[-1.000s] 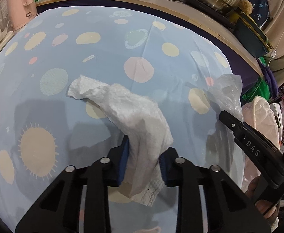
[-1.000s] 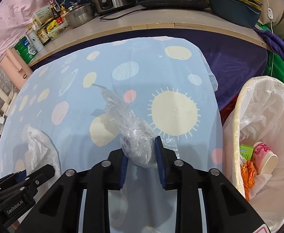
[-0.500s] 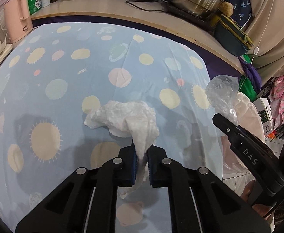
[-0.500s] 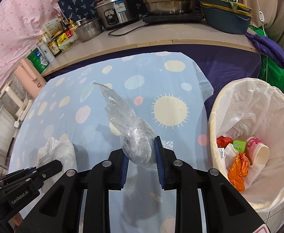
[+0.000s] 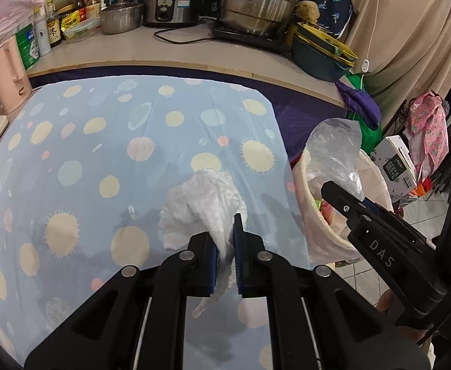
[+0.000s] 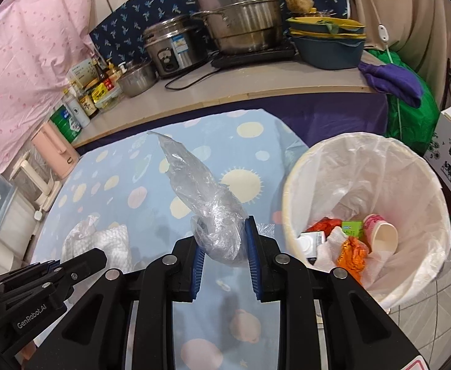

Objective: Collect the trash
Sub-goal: 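Lift the wipe and plastic wrap and carry them over the bin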

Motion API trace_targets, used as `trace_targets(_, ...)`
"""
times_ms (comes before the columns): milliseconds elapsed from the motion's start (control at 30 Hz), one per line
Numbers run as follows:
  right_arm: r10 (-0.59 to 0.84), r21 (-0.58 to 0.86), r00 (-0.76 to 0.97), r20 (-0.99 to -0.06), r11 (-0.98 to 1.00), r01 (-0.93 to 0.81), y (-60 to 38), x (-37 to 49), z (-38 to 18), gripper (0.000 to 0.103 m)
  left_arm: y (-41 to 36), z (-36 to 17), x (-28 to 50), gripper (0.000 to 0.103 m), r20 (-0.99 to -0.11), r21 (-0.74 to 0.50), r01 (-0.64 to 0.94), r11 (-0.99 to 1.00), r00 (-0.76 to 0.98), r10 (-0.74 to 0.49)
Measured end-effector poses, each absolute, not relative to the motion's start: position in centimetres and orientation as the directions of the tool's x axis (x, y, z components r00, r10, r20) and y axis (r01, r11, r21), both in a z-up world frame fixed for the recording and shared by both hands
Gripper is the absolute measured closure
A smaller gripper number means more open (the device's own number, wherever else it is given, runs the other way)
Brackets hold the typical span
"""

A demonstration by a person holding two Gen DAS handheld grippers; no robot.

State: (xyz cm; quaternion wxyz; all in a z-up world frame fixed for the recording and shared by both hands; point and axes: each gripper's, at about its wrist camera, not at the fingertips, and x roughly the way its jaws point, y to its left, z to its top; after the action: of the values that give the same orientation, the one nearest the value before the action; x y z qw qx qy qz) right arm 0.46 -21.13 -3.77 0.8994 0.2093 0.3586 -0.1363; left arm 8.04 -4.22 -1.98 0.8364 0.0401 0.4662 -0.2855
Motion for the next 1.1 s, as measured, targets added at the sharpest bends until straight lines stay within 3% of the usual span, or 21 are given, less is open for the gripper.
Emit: trace_targets(1100,-0.267,0.331,0.682,-0.680,0.719,0.611,-33.4,-9.3,-4.2,0.079,-19.0,2.4,1.2,0.094,-0.745,-0.142,0.741,0.657,0.357,-0.564)
